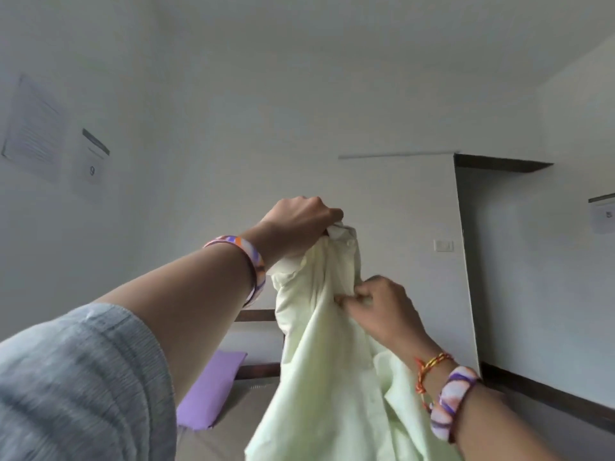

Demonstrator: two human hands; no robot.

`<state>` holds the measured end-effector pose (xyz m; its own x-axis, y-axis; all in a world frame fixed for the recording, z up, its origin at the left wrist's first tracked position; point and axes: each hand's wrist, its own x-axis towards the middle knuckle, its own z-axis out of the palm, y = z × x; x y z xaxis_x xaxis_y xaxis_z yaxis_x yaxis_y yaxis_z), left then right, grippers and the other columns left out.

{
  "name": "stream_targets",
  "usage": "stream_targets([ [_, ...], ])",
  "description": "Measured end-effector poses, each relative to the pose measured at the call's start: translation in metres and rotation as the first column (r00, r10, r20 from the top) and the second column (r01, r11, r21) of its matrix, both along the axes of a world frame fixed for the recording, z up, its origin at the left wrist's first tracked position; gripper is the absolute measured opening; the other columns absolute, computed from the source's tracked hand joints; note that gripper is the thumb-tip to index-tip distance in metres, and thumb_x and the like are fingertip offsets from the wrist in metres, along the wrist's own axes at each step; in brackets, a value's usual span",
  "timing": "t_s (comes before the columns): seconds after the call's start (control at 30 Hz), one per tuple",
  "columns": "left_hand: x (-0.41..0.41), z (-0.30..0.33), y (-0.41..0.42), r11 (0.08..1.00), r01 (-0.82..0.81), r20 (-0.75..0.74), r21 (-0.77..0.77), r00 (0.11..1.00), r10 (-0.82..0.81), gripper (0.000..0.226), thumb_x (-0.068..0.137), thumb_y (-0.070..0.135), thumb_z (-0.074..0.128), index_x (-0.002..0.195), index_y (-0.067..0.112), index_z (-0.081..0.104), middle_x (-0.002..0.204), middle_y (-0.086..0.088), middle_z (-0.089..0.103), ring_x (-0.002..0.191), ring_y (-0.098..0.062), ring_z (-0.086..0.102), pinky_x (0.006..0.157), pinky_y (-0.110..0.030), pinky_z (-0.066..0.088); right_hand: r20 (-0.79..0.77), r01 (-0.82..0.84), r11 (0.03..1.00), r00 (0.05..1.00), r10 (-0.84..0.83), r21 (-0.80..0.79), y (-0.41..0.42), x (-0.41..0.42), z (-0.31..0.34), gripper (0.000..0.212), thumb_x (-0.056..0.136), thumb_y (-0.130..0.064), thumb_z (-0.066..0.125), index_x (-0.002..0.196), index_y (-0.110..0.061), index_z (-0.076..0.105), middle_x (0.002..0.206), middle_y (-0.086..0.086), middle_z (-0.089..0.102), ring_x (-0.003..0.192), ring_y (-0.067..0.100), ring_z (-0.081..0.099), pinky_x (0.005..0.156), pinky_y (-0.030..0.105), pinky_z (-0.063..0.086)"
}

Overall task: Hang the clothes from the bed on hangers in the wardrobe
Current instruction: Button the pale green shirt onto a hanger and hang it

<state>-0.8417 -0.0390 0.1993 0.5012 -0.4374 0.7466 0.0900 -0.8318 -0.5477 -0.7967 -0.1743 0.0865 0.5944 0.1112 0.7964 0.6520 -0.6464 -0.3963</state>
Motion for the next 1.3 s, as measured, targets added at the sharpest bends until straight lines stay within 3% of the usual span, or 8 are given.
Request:
stream_targets([
  [0.17, -0.005, -0.004, 0.032, 0.988, -0.146, -0.076, 0.041, 0.986, 0.149, 0.031, 0.097, 0.018, 0.040, 0.126, 0.024, 0.049, 0.110, -0.011, 0.059, 0.101, -0.034, 0.058, 0.064, -0.030, 0.035, -0.451, -0.368, 0.832, 0.711, 0.540, 0.415, -0.008, 0.001, -0.004, 0.011, 0.078, -0.006, 0.063, 0.067, -0.004, 0.063, 0.057, 0.007, 0.058, 0.048, 0.018, 0.053, 0.051, 0.021, 0.041],
  [0.47, -0.004, 0.002, 0.036, 0.949, -0.033, -0.073, -0.312, 0.997, 0.011, 0.025, 0.093, 0.018, 0.045, 0.115, 0.019, 0.058, 0.106, -0.011, 0.057, 0.098, -0.035, 0.057, 0.063, -0.031, 0.036, 0.247, -0.041, 0.972, 0.969, -0.018, 0.233, 0.022, 0.002, 0.071, 0.040, 0.093, -0.037, 0.047, 0.063, -0.010, 0.054, 0.087, 0.026, 0.063, 0.086, 0.039, 0.059, 0.068, 0.037, 0.040],
  [0.6, -0.008, -0.003, 0.060, 0.972, -0.176, 0.036, -0.157, 0.982, 0.183, 0.033, 0.095, 0.008, 0.037, 0.123, 0.019, 0.051, 0.106, -0.013, 0.057, 0.097, -0.036, 0.058, 0.061, -0.034, 0.038, 0.143, 0.161, 0.960, 0.981, -0.131, -0.227, 0.031, 0.002, -0.024, 0.041, 0.087, -0.046, 0.053, 0.062, -0.014, 0.049, 0.092, 0.006, 0.054, 0.090, 0.029, 0.059, 0.069, 0.033, 0.043],
  [0.77, -0.002, -0.032, 0.068, 0.958, -0.284, -0.007, 0.030, 0.959, 0.284, 0.033, 0.097, 0.006, 0.036, 0.124, 0.019, 0.049, 0.101, -0.009, 0.058, 0.095, -0.033, 0.060, 0.059, -0.032, 0.037, -0.207, 0.053, 0.982, 0.974, -0.090, -0.179, 0.047, 0.015, -0.092, 0.031, 0.076, -0.036, 0.053, 0.055, -0.014, 0.045, 0.070, 0.001, 0.057, 0.073, 0.025, 0.057, 0.061, 0.029, 0.037],
  [0.9, 0.000, -0.050, 0.093, 0.947, -0.309, -0.163, -0.091, 0.942, 0.292, 0.027, 0.096, 0.014, 0.042, 0.119, 0.021, 0.053, 0.108, -0.009, 0.058, 0.101, -0.033, 0.059, 0.064, -0.032, 0.038, -0.456, -0.277, 0.869, 0.763, 0.458, 0.409, 0.041, 0.032, -0.079, 0.015, 0.061, -0.031, 0.053, 0.055, -0.017, 0.055, 0.059, 0.007, 0.046, 0.062, 0.021, 0.043, 0.056, 0.032, 0.028],
  [1.0, -0.009, -0.061, 0.108, 0.938, -0.184, -0.308, -0.294, 0.947, 0.090, 0.022, 0.092, 0.029, 0.053, 0.112, 0.021, 0.058, 0.104, -0.010, 0.060, 0.097, -0.034, 0.058, 0.064, -0.028, 0.038, -0.190, -0.134, 0.726, 0.919, 0.346, 0.674, 0.019, 0.046, -0.009, 0.021, 0.080, -0.013, 0.052, 0.059, -0.006, 0.051, 0.070, 0.012, 0.048, 0.070, 0.025, 0.045, 0.059, 0.033, 0.031],
  [1.13, -0.008, -0.056, 0.113, 0.932, -0.111, -0.131, -0.344, 0.989, 0.070, 0.021, 0.093, 0.023, 0.047, 0.111, 0.021, 0.057, 0.095, -0.011, 0.060, 0.087, -0.034, 0.057, 0.061, -0.029, 0.035, 0.182, -0.228, 0.877, 0.969, 0.165, 0.423, 0.026, 0.015, 0.043, 0.046, 0.090, -0.023, 0.054, 0.052, -0.017, 0.028, 0.060, -0.008, 0.028, 0.059, 0.017, 0.027, 0.051, 0.031, 0.022],
  [1.3, -0.015, -0.049, 0.139, 0.915, -0.193, 0.012, -0.353, 0.978, 0.211, 0.029, 0.091, 0.015, 0.046, 0.118, 0.022, 0.053, 0.099, -0.014, 0.060, 0.089, -0.037, 0.059, 0.061, -0.032, 0.036, -0.310, -0.354, 0.900, 0.911, 0.272, -0.252, 0.025, 0.014, -0.038, 0.062, 0.069, -0.039, 0.080, 0.041, -0.017, 0.030, 0.034, -0.010, 0.020, 0.034, 0.006, 0.020, 0.041, 0.023, 0.014],
])
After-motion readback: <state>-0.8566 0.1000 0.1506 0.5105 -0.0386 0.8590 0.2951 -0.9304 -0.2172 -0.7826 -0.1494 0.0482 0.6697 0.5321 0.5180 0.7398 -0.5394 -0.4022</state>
